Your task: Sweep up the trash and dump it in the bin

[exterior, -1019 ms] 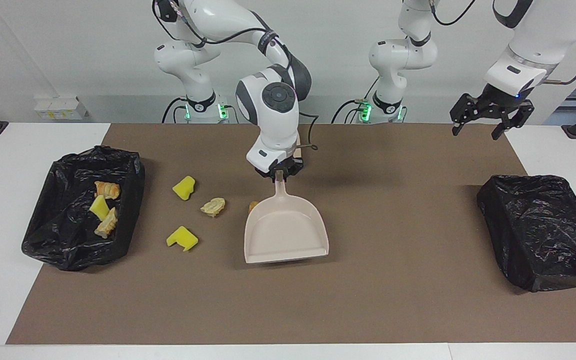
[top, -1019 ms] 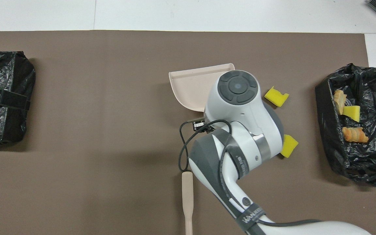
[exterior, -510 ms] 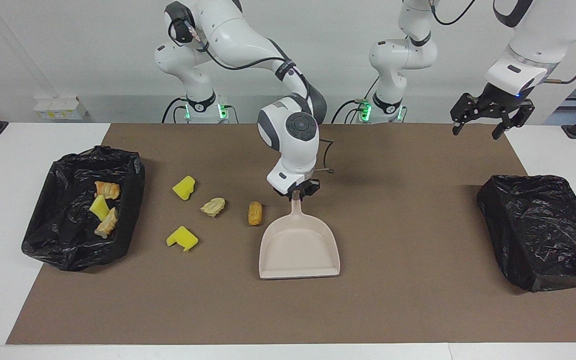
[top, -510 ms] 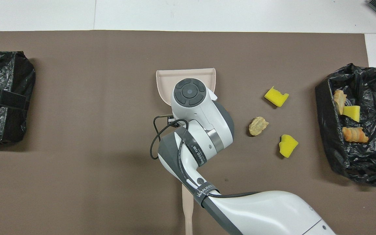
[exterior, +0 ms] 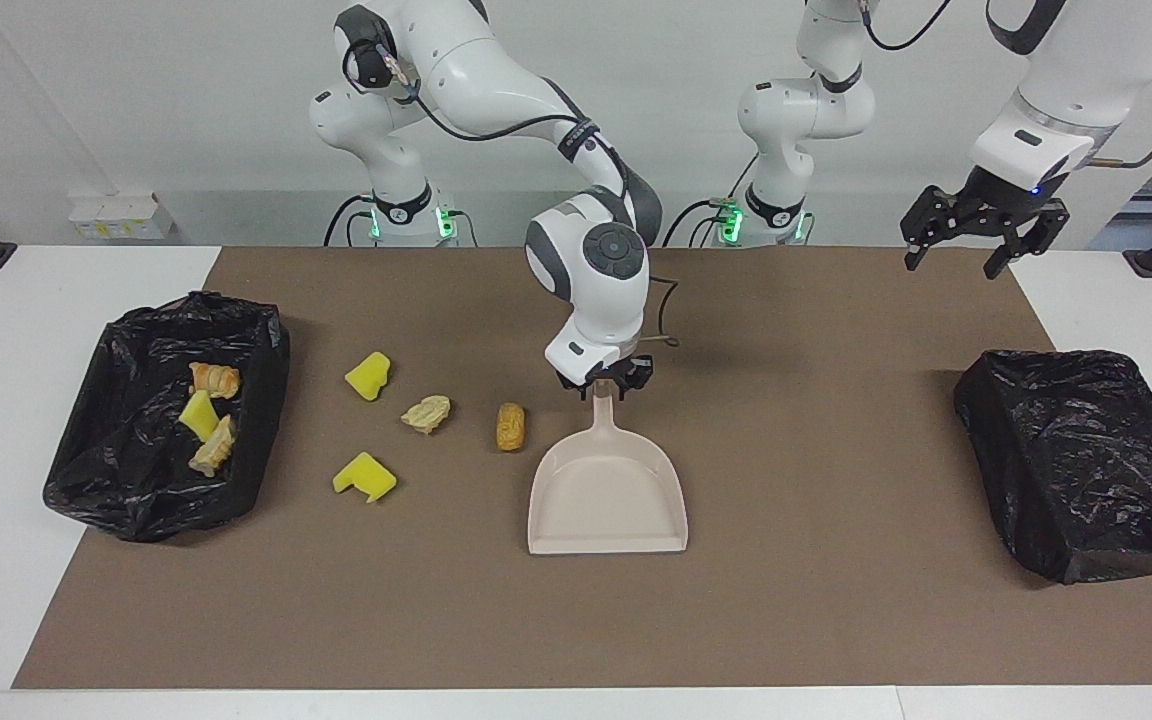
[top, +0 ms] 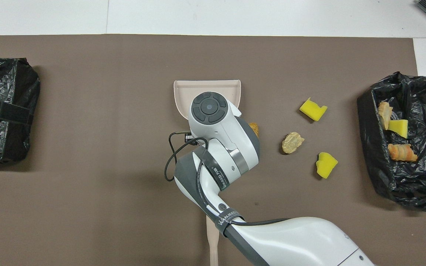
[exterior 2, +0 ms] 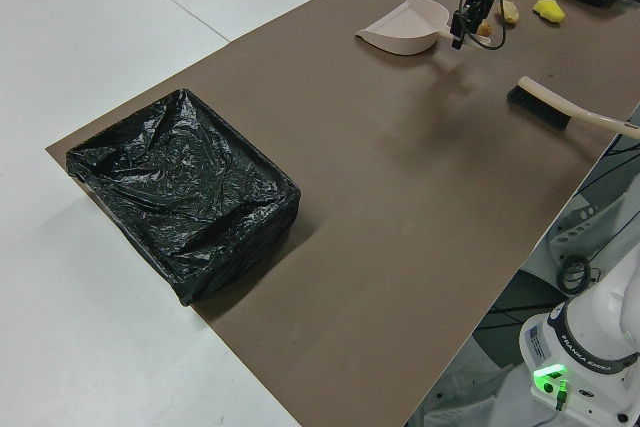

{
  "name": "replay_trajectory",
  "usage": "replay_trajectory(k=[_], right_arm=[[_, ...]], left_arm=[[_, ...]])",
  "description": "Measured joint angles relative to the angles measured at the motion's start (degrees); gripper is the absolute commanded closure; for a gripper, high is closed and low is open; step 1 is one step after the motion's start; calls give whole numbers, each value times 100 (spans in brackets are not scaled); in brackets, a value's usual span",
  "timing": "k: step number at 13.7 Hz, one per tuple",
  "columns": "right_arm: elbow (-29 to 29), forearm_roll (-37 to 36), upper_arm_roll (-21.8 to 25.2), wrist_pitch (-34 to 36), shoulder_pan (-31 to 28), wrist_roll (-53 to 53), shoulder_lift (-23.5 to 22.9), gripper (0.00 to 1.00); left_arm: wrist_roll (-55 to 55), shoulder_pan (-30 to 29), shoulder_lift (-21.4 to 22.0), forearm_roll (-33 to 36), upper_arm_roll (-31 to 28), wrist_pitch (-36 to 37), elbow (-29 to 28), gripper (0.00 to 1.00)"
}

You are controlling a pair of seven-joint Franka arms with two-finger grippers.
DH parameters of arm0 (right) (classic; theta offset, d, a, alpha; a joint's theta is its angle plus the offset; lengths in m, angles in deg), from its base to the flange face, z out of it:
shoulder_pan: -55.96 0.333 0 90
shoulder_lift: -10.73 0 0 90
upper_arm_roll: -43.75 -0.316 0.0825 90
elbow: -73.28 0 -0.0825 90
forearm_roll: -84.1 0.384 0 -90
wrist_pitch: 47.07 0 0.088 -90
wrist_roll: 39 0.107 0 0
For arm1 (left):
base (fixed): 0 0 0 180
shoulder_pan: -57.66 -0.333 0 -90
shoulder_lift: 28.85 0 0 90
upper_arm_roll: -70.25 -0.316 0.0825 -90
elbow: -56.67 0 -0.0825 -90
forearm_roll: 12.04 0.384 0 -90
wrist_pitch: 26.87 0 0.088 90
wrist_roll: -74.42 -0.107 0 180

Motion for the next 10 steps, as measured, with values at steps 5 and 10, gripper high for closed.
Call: replay_trajectory(k=[5, 10], right_arm=[[774, 375, -11, 312, 180, 0, 858, 0], [2423, 562, -24, 321, 904, 461, 2105, 0]], left_arm=[[0, 0, 0, 0, 6, -9, 0, 0], [-1, 38, -51, -32, 111, -334, -18, 0]])
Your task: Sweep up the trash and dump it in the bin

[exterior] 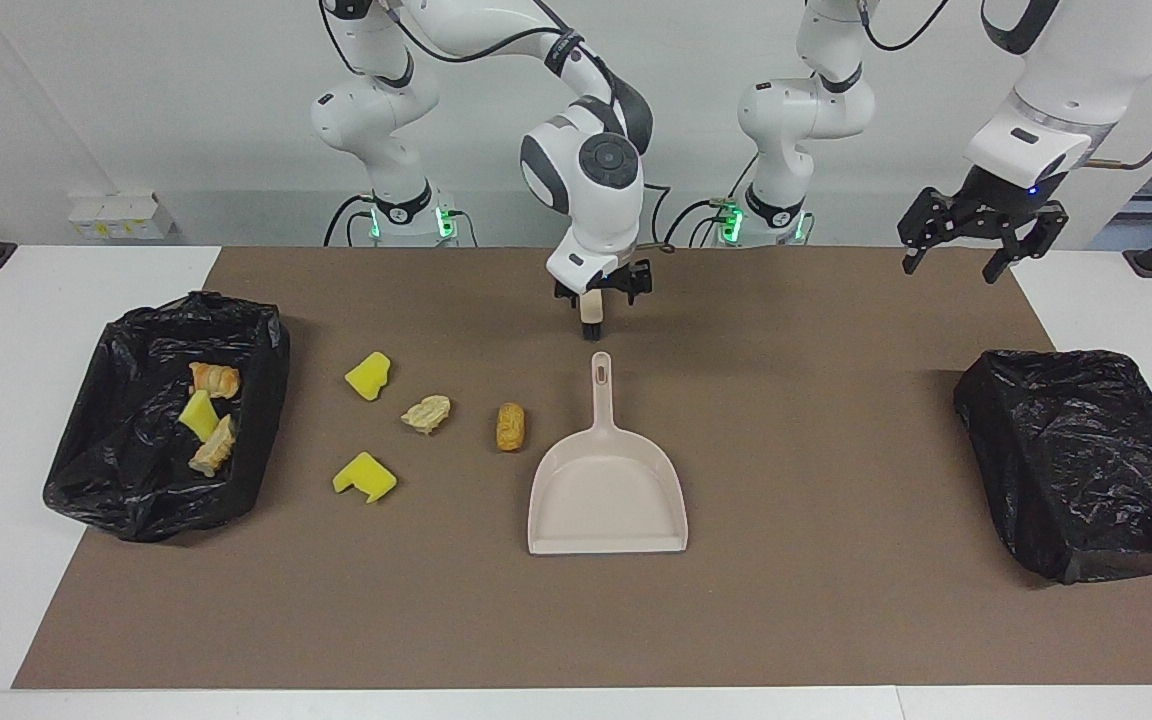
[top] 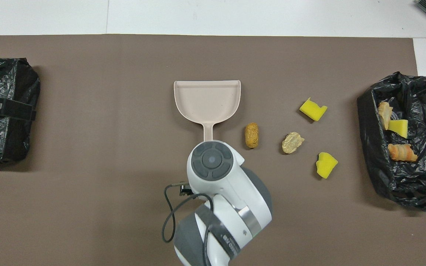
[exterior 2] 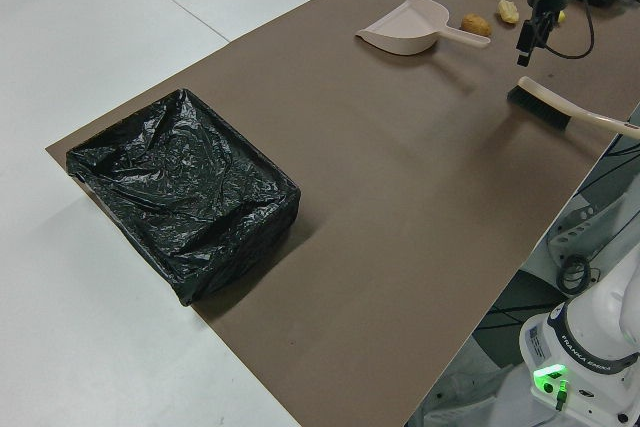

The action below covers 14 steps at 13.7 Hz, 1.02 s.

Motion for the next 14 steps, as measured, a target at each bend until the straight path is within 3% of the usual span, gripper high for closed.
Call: replay_trajectory(k=[2, 7, 14], right_arm=[[565, 28, -5, -72, 318, 340, 355, 0], [2053, 502, -9, -1039, 839, 1118, 1153, 0], [2619, 655, -2, -1467, 1288, 1392, 1300, 0]], left_arm=[[33, 213, -125, -11, 39, -296, -80, 0], [844, 1117, -791, -18, 83, -1112, -180, 0], [2334, 2419, -1613, -18, 97, -2089, -280, 0]])
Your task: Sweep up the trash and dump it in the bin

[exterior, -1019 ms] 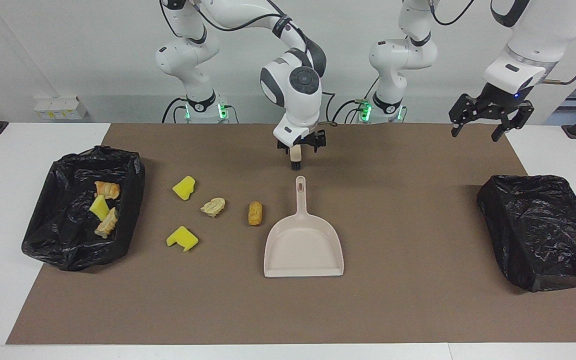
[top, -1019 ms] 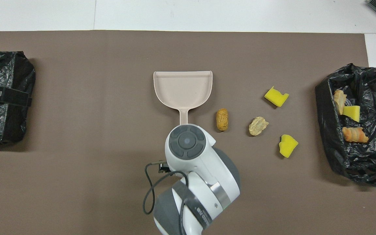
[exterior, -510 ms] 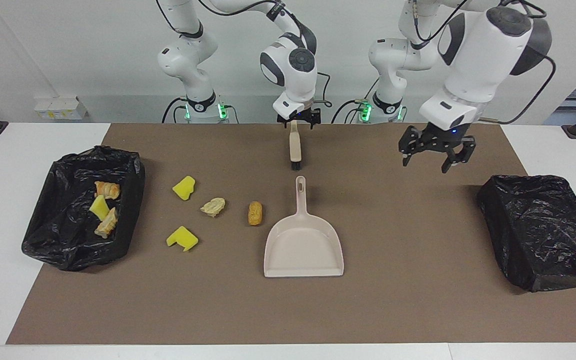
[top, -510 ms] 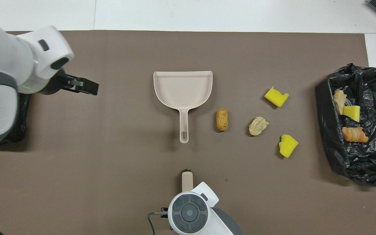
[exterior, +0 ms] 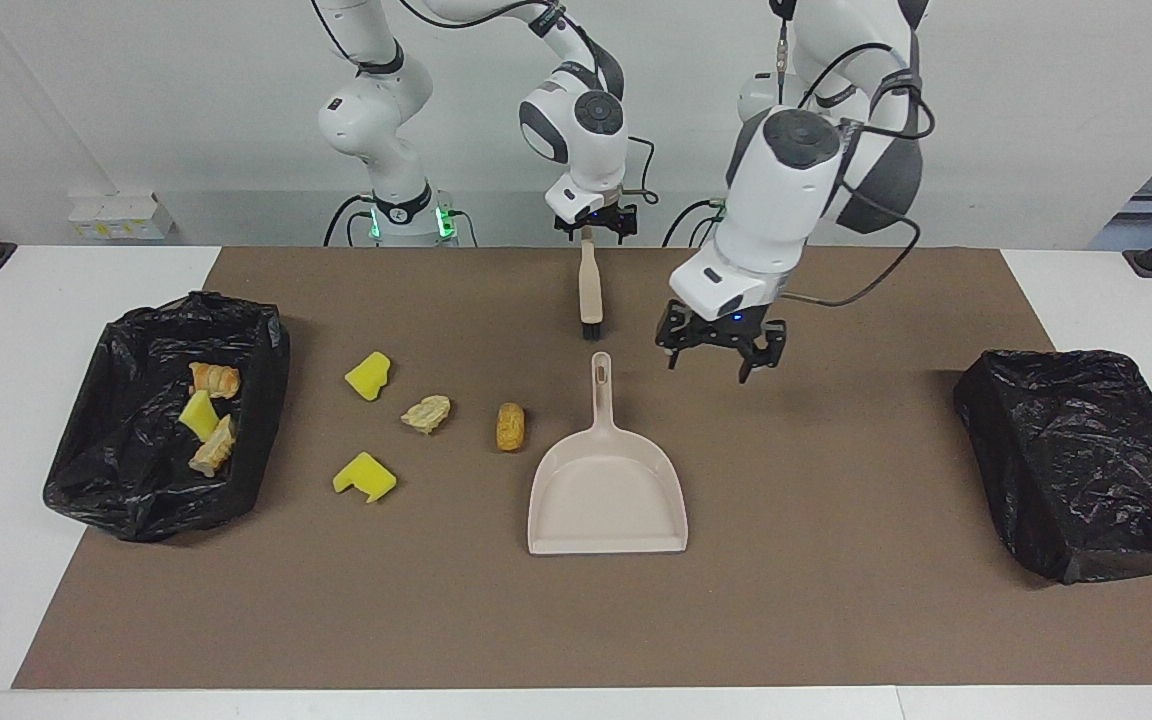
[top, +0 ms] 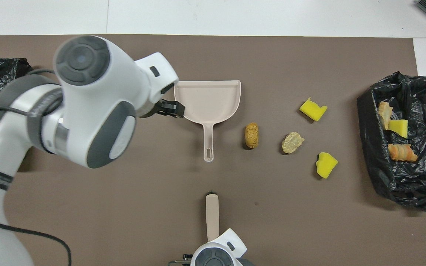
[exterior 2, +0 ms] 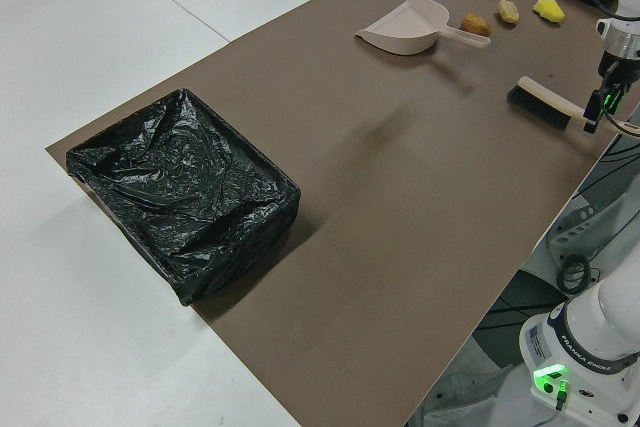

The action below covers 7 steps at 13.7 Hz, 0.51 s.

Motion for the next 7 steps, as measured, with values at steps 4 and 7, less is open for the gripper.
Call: replay_trajectory(k=[4, 7], right_arm=[[76, 226, 15, 0, -15, 652, 22, 0], [80, 234, 15, 0, -14, 832, 28, 12]], left_arm=[[906, 579, -476, 1, -1, -763, -297, 0], [984, 630, -542, 1, -8, -1159, -668, 0]])
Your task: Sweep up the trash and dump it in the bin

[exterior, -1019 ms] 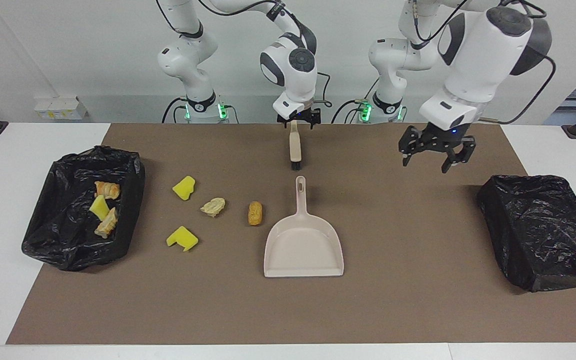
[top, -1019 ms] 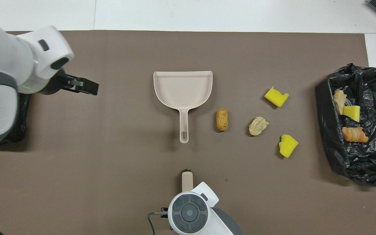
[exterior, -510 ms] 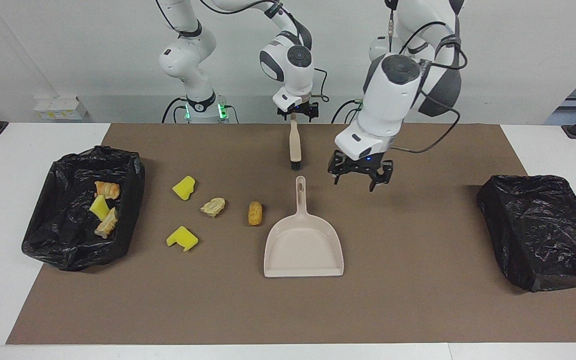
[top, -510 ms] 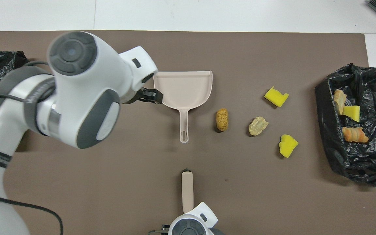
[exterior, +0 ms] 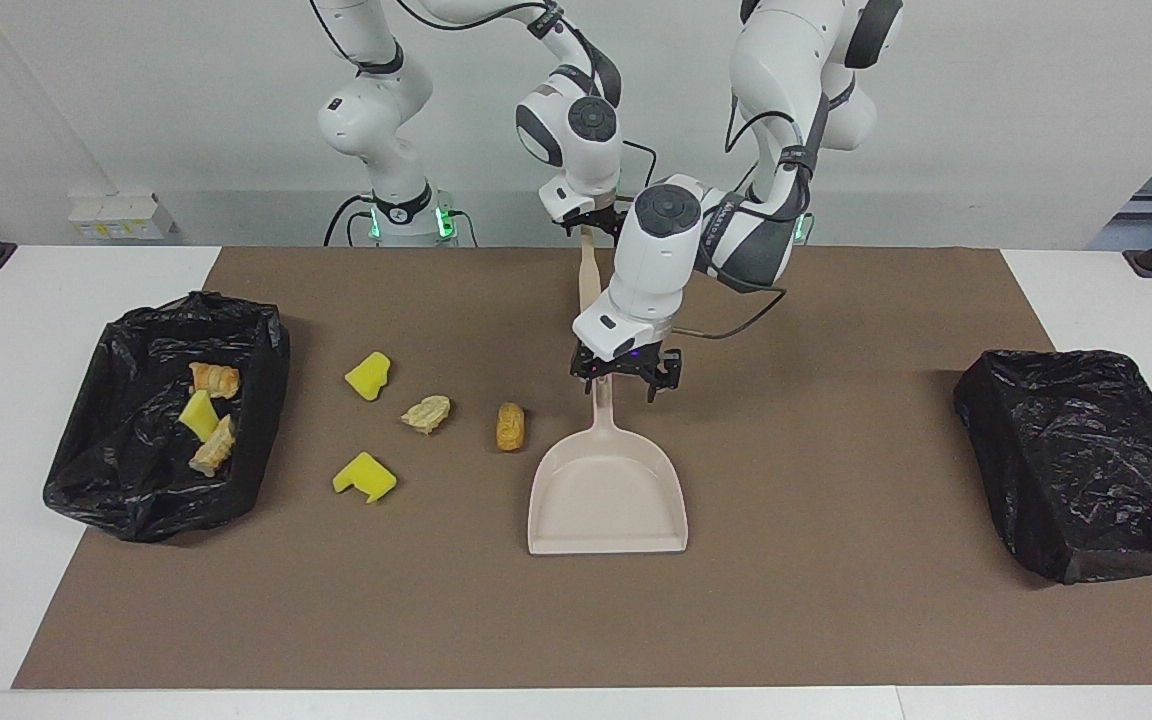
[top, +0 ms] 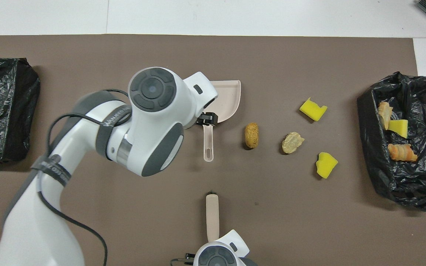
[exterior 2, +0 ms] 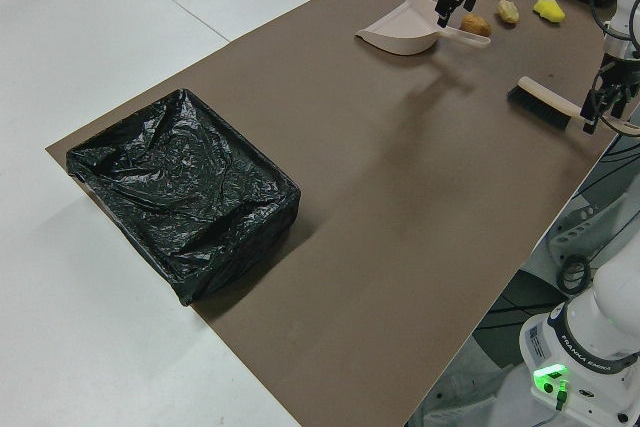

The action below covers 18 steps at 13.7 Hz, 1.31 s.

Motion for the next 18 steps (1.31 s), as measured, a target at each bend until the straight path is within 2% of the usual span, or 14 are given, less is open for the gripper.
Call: replay_trajectory(k=[3, 4, 5, 6, 7, 8, 9, 11, 13, 14, 18], right_arm=[[4, 0, 0, 0, 0, -126, 2, 37], [6, 0, 0, 0, -1, -260, 2, 51], [7, 0, 3, 0, -5, -397, 2, 69], [8, 0, 11, 0, -12, -483, 2, 93], [8, 0, 18, 0, -18, -532, 2, 100], [7, -1, 21, 0, -34, -555, 2, 100], [6, -2, 21, -2, -75, -589, 1, 100], [4, -2, 27, 5, -246, -809, 3, 100], [-3, -16, 38, 166, -473, -1025, 43, 100], [-8, -46, 39, 348, -595, -1143, 109, 100], [-15, -421, 51, 1470, -1231, -1602, 725, 100]], left_arm=[[156, 113, -259, 0, 6, -542, -279, 0], [197, 164, -347, 0, 6, -634, -284, 0], [223, 199, -391, 0, 5, -680, -284, 0], [230, 208, -388, 0, 1, -681, -281, 0], [231, 208, -379, 0, -6, -680, -274, 0], [231, 208, -365, 0, -15, -679, -269, 0], [231, 208, -349, 0, -20, -678, -264, 15], [234, 208, -327, 1, -24, -677, -262, 60], [234, 208, -319, 35, -27, -677, -250, 94], [234, 208, -315, 79, -33, -670, -240, 100], [197, 201, -172, 431, -91, -428, -229, 100]])
